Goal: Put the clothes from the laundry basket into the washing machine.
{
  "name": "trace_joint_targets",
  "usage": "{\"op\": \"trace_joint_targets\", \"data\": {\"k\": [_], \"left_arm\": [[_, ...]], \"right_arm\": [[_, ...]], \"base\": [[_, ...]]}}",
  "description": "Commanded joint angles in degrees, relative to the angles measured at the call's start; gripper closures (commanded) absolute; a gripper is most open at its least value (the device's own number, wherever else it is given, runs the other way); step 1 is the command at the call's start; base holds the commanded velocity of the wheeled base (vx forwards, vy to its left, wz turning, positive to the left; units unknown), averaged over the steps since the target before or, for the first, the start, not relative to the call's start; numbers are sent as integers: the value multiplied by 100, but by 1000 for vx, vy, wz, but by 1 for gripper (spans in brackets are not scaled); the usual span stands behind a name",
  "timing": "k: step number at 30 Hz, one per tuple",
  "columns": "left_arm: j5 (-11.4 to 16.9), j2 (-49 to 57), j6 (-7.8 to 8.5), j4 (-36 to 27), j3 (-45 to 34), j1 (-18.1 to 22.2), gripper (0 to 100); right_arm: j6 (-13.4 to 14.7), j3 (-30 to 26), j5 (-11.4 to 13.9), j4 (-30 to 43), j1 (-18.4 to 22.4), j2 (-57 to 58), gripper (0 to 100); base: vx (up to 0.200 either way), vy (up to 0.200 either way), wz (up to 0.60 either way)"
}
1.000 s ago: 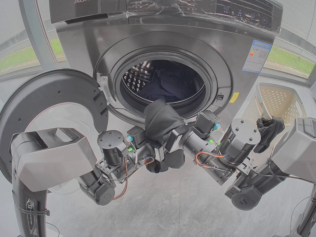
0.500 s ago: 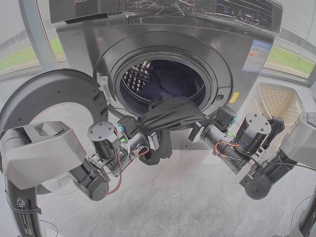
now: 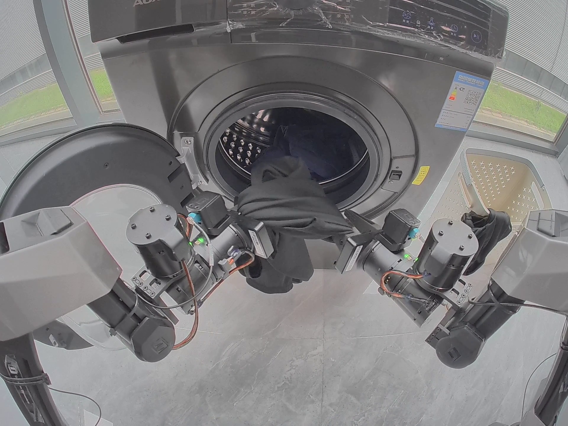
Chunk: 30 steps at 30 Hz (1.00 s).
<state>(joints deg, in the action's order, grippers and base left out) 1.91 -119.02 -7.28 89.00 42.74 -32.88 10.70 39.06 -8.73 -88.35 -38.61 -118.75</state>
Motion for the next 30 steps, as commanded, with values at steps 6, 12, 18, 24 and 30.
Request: {"op": "trace_joint_targets", "data": {"k": [6,12,18,24,30], "left_arm": [[-270,687,16,29,-609,1,100],[11,1003,121,38,-1286,-17,100],[37,1091,183,38,-1514,-8,100],[46,1065,218,38,-1787,-131,100],[55,1056,227,38,-1989,-193,100]], "right_arm": [[-271,-1498,600,89,-507,1214,0],[-481,-2921,1066,72,-674,1592,0],[-499,-3001,1128,10,2,1416,0],[-499,-2913,1119,2,213,1310,0],[-499,-2869,1110,2,363,1328,0]], "base": [[0,0,0],[0,0,0],[0,0,0],[0,0,0],[33,0,0]]}}
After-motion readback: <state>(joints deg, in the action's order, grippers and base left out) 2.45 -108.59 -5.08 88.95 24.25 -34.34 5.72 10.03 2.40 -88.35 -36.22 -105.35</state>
